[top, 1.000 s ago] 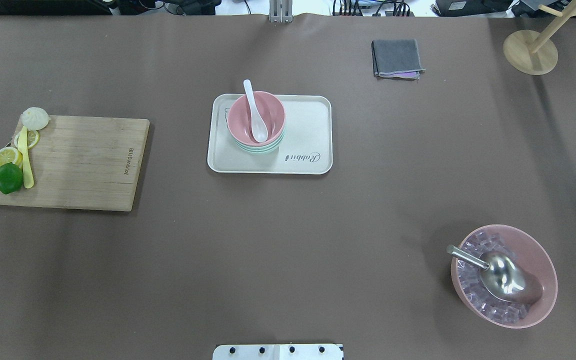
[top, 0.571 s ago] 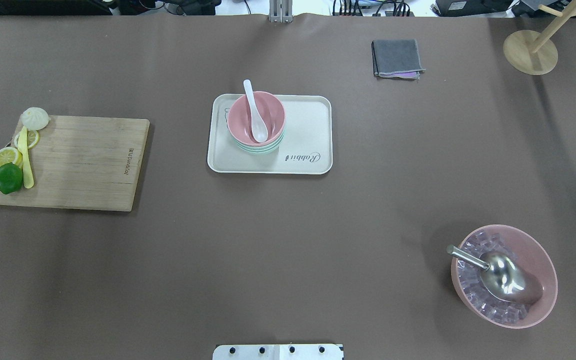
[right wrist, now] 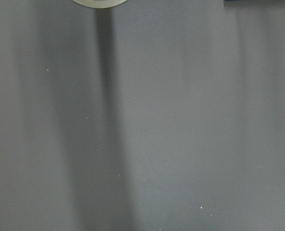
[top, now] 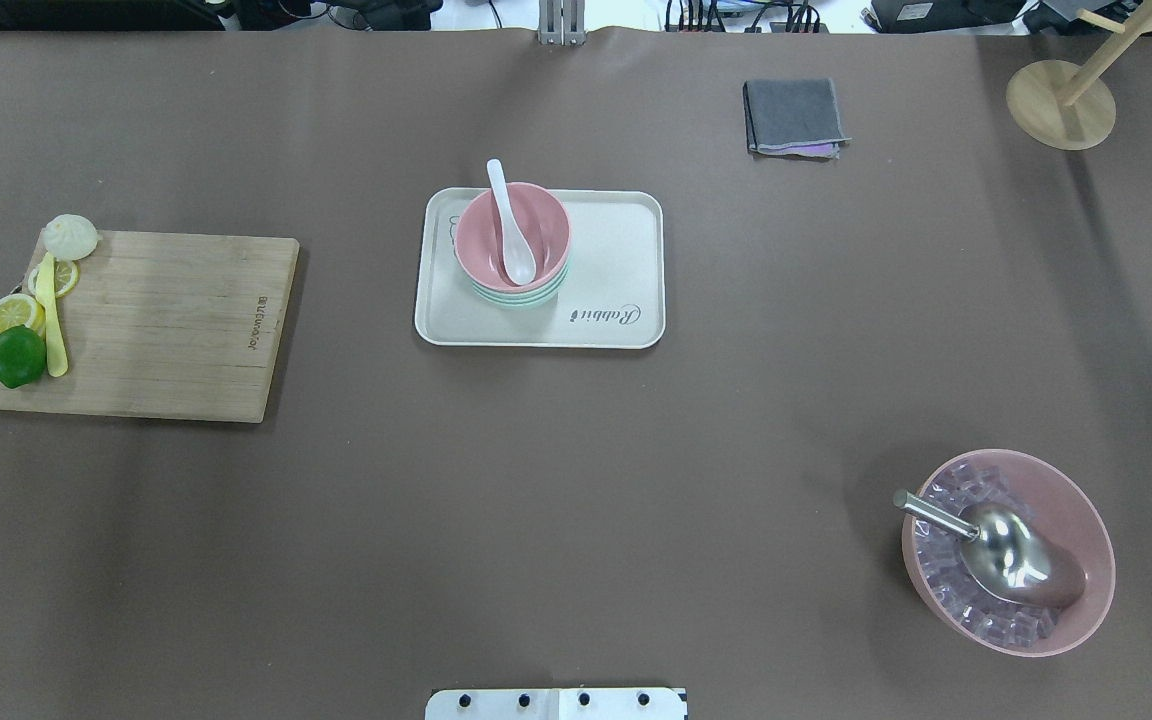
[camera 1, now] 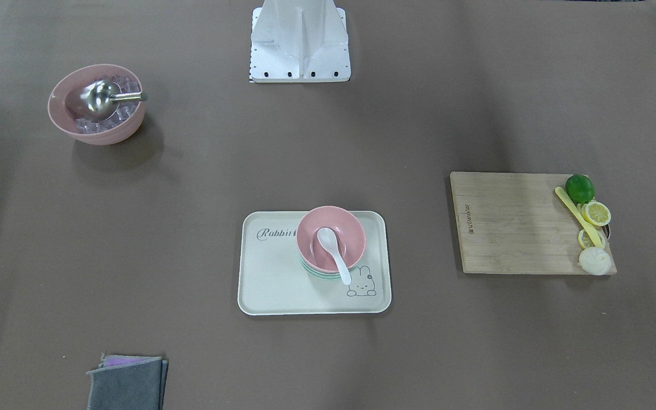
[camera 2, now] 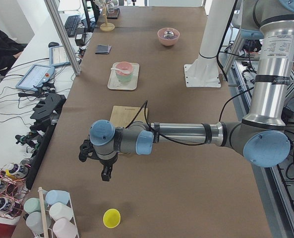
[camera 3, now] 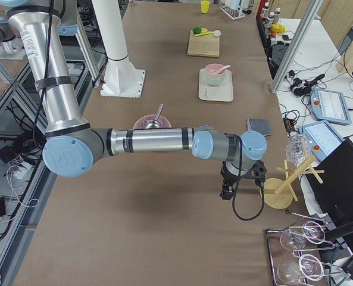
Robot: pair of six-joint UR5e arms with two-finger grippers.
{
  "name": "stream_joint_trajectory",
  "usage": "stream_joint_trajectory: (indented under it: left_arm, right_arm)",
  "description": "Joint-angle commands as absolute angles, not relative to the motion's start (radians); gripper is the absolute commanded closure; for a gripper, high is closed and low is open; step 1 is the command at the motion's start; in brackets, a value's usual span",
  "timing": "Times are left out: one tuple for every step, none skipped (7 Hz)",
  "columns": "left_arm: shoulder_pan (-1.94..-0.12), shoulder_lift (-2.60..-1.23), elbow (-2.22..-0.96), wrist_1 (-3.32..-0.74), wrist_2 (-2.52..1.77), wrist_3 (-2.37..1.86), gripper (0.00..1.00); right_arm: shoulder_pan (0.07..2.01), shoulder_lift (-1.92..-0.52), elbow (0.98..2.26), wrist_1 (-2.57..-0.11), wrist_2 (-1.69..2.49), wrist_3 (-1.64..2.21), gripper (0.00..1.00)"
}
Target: Stack pink bowl on green and place spoon
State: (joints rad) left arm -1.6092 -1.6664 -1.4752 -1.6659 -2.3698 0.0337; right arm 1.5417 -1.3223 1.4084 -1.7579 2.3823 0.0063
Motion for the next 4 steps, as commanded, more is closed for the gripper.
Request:
stream_joint_trajectory:
  left_arm:
    - [-1.608, -1.667, -1.476, -1.666, -2.372, 0.034, 0.01]
    - [-1.609, -1.666, -1.476, -1.666, -2.373, 0.034, 0.01]
    - [-1.609, -1.666, -1.474, -1.666, -2.373, 0.034, 0.02]
    - [-1.608, -1.666, -1.474, -1.666, -2.375, 0.034, 0.01]
  right_arm:
    - [1.542, -1.322, 1.41, -1.758, 2.382, 0.006, 0.0]
    - [1.542, -1.322, 1.411, -1.758, 2.382, 0.008, 0.0]
    - [1.542, -1.322, 1.407, -1.758, 2.382, 0.006, 0.0]
    - [1.542, -1.322, 1.407, -1.756, 2.382, 0.006, 0.0]
